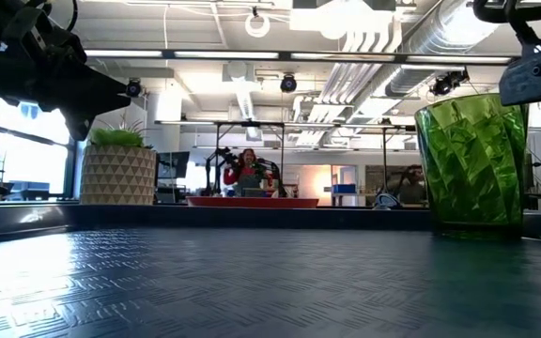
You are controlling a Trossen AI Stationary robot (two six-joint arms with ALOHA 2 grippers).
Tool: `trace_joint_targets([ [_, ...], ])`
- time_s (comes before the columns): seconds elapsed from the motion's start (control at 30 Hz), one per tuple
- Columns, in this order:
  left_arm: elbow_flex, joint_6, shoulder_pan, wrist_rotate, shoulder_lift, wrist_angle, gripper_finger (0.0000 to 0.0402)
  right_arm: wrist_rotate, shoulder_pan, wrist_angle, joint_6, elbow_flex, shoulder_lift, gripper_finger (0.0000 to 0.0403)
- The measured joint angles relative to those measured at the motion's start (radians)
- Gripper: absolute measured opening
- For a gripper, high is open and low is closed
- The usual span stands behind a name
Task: Pick and place plate/cup/fork/spoon on tray
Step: Move the blue tray to the center of the table
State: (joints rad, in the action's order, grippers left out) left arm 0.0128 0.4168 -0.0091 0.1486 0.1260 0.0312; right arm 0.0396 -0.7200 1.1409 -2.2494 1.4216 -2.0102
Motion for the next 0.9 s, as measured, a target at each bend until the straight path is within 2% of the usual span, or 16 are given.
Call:
trace_joint_targets([
  [0.47,0.0,0.0,0.0,0.0,0.0,0.0,0.0099,-0.001,0.0,0.0,0.023,0.002,-0.001,0.0064],
  [0.9,0.0,0.0,0.0,0.0,0.0,0.0,0.0099,-0.005,0.0,0.016,0.024,0.027,0.0,0.0067],
])
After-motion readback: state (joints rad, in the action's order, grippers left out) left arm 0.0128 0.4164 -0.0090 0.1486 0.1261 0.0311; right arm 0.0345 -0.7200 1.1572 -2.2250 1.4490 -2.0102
